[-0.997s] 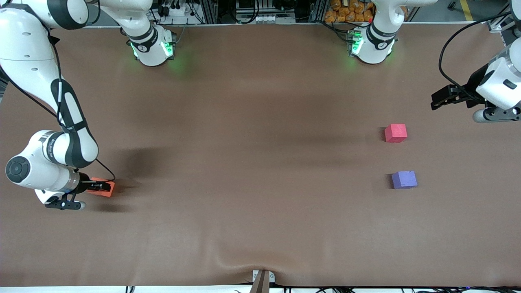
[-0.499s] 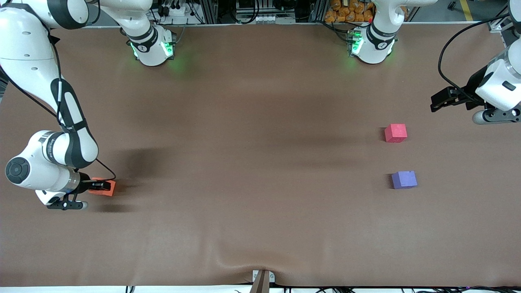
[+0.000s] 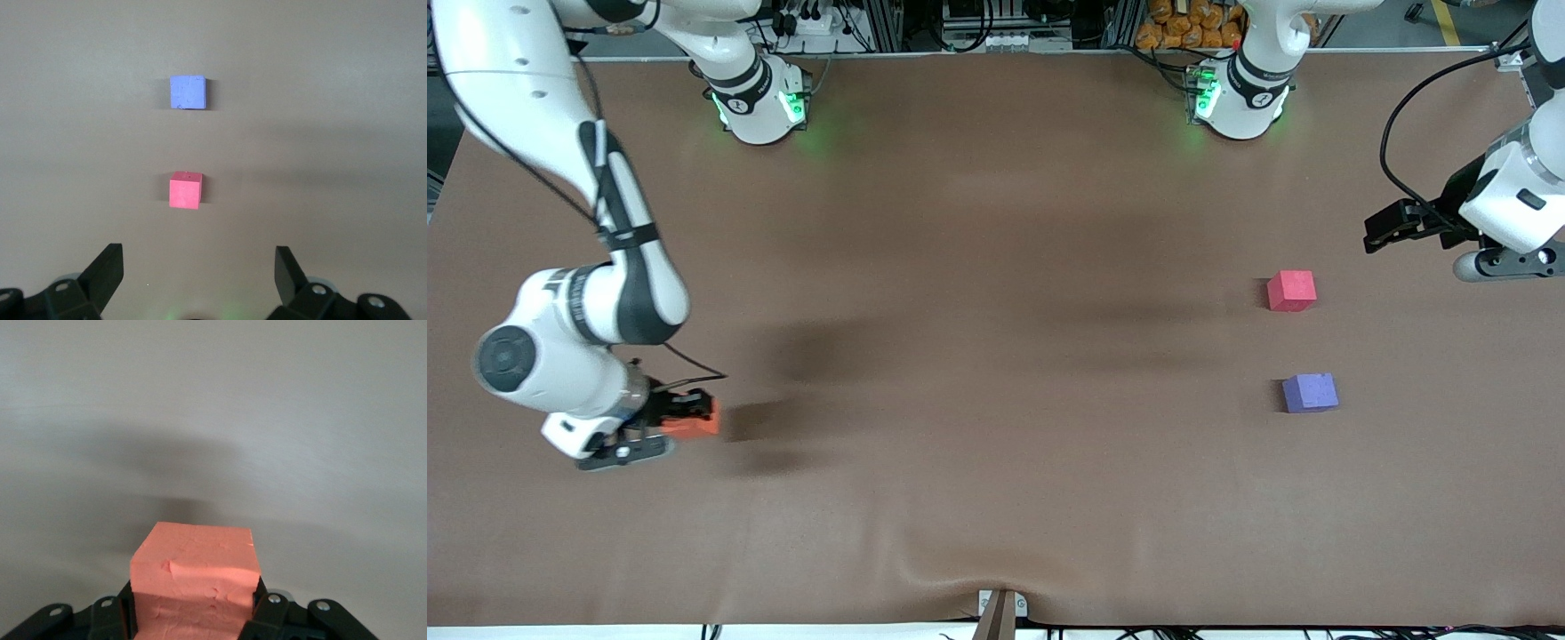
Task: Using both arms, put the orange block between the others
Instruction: 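Carry the orange cube to mid-table while the left gripper reaches in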
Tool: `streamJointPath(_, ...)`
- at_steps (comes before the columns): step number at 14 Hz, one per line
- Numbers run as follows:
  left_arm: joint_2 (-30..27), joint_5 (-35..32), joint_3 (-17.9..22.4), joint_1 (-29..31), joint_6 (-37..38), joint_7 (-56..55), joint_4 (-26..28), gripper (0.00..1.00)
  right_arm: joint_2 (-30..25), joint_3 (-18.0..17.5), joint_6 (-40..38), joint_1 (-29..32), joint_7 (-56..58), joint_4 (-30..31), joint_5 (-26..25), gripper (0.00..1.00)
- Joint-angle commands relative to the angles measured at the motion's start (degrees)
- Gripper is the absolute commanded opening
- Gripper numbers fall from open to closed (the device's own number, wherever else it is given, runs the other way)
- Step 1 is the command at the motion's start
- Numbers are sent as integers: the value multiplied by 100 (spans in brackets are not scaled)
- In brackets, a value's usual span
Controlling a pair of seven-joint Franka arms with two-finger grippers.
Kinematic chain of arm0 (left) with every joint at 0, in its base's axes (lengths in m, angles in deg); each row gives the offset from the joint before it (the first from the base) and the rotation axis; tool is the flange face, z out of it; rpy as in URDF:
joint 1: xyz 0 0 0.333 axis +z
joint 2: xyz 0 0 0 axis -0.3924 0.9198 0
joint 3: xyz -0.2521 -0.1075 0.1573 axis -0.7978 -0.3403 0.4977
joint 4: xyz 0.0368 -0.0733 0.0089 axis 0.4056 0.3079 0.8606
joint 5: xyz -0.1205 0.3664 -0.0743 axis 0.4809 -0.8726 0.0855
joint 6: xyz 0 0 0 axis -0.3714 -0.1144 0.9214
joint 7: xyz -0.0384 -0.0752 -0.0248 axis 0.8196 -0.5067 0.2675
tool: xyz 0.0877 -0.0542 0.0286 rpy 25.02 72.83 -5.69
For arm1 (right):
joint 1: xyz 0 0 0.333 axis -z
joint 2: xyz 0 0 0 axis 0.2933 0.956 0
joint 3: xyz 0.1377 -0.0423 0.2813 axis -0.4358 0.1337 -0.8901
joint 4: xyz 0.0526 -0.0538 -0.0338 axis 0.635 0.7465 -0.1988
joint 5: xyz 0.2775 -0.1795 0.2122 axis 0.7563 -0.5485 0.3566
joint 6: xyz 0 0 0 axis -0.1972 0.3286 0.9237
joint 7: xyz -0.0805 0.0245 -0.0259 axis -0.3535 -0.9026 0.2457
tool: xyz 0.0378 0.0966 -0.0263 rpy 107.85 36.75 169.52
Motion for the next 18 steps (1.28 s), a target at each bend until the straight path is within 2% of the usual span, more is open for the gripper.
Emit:
streamJointPath(1,1,20,-3,-11,-56,-17,-14,100,-49,-233,-65,-318,293,3,63,0)
streamJointPath(4,-25,20,-3,-20,-47,-17,-14,100,12,-989,-48,-415,1047,29,54,0)
streamJointPath(5,-25,20,-12,-20,-38,-17,-22,100,39,-1043,-4,-581,1102,29,54,0)
streamJointPath(8,-34,12,-29,-38,-21,-17,-22,100,109,-1044,14,-1397,1111,-111,-68,0)
streamJointPath(12,-51,3,-108,-46,6,-8,-31,100,354,-1052,14,-2198,1793,-445,-631,0)
streamJointPath(15,1,-6,-161,-73,-12,-17,-75,100,898,-1009,101,-2761,2393,-1111,-754,0)
streamJointPath(18,10,-6,-161,-55,-21,-17,-66,100,1400,-1000,610,-2946,2648,-1464,-895,0)
